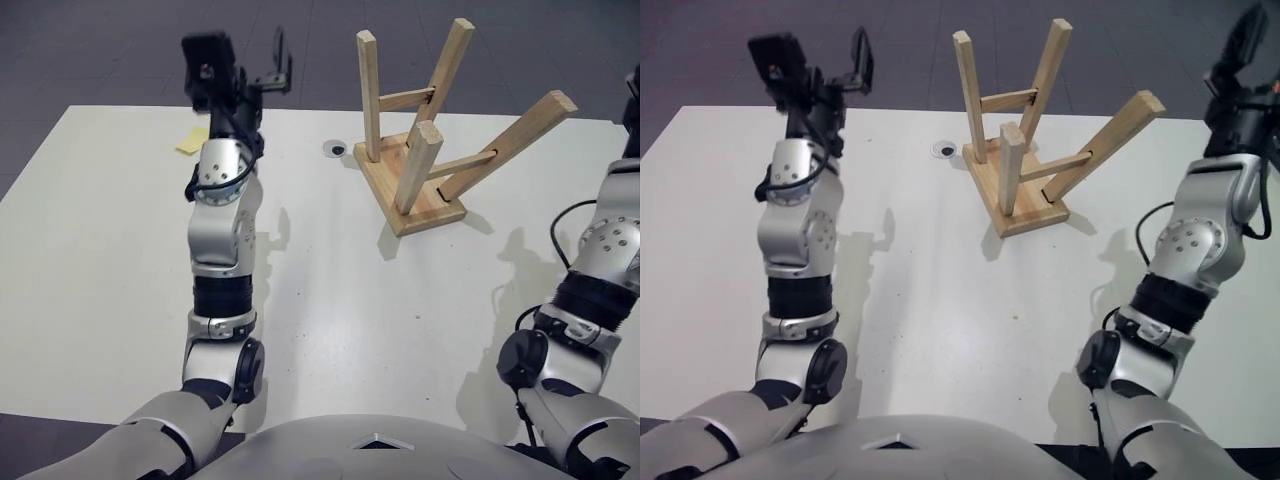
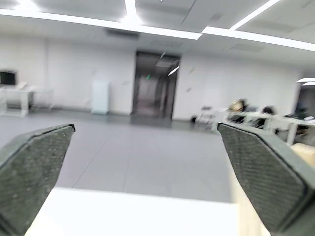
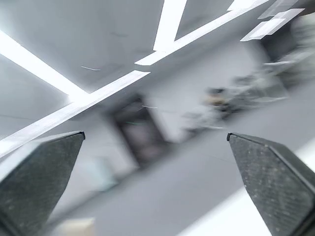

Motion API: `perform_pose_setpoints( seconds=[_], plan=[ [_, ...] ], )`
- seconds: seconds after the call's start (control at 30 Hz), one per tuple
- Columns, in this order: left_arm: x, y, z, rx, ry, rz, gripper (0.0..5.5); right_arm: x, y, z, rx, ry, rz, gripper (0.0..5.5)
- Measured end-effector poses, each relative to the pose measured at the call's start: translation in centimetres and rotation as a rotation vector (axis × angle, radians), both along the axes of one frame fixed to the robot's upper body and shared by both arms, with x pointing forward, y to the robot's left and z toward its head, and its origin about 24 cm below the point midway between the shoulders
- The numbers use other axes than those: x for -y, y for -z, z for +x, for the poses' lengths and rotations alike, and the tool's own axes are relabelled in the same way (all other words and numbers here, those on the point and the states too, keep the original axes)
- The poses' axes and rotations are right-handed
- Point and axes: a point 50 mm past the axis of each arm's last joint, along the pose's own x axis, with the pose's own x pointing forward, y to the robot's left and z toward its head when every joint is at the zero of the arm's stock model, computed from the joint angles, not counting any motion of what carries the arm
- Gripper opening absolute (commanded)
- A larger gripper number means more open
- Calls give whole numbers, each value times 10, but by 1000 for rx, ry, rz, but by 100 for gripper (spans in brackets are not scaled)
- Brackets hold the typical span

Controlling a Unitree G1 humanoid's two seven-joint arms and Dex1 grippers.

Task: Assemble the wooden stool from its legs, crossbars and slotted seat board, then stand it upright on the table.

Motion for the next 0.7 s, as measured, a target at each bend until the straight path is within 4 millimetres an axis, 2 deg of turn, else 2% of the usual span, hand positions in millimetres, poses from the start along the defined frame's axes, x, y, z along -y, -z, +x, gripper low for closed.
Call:
perform_pose_setpoints(
  seconds=[0.07,0.13,0.27,0.33,0.5,0.7],
  plan=[
    [2,26,-7,-165,47,45,540,4,11,7,-145,73,-161,538],
    [19,44,-15,-280,155,107,540,-3,24,20,-250,57,-312,538],
    [52,46,-25,-302,321,176,540,-32,68,39,-376,-119,-469,538],
    [67,47,-29,-303,381,216,540,-44,78,42,-378,-194,-486,538],
    [93,42,-35,-277,472,260,540,-52,71,38,-315,-261,-549,538],
    [95,51,-30,-316,470,274,540,-53,78,24,-322,-290,-533,538]
  ],
)
